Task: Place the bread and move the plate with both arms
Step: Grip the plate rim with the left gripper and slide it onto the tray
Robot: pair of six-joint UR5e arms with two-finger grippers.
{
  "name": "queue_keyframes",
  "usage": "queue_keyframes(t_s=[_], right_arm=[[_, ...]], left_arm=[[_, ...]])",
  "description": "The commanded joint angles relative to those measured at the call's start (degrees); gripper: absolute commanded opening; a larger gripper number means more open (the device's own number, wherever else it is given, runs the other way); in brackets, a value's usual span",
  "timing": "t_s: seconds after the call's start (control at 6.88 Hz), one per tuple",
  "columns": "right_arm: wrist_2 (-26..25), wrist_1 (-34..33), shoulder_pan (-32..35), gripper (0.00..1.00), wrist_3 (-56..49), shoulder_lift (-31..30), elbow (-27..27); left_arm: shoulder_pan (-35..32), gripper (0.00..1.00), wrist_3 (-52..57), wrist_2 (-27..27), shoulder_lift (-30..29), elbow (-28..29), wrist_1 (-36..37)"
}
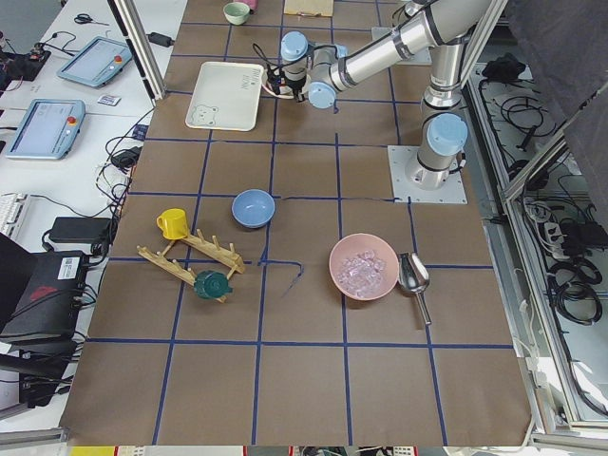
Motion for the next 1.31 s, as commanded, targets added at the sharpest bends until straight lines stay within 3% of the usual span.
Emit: queue_keyframes(t_s=[0.0, 0.15, 0.44, 0.73, 0.87, 1.02, 1.16], right_arm=[[0.0, 0.0, -0.1, 1.0, 0.0, 0.0, 0.1], [0.0, 0.0, -0.1, 1.0, 0.1, 0.0, 0.1], [0.0, 0.0, -0.1, 1.0, -0.1, 0.1, 0.1], [0.0, 0.0, -0.1, 1.0, -0.1, 0.1, 0.1], [0.0, 0.0, -0.1, 1.0, -0.1, 0.1, 0.1], [0.0, -0.1, -0.1, 1.0, -0.4, 0.1, 0.1], [0.1, 0.0, -0.1, 1.0, 0.1, -0.2, 0.1]], left_arm=[[2.3, 0.0, -0.8, -0.4, -5.5, 6.9, 3.5], [2.4, 0.0, -1.0, -0.1, -10.5, 14.4, -1.4], [2.3, 0.0, -5.3, -0.3, -20.6, 26.3, -2.8], [2.3, 0.0, -5.7, -0.6, -24.3, 28.0, -2.6], [2.3, 0.36, -5.9, -0.2, -24.6, 28.2, -2.6], [2.3, 0.99, -5.1, 0.1, -23.7, 28.4, -3.1], [1.7, 1.0, -3.9, 0.2, -21.5, 28.7, -7.1]])
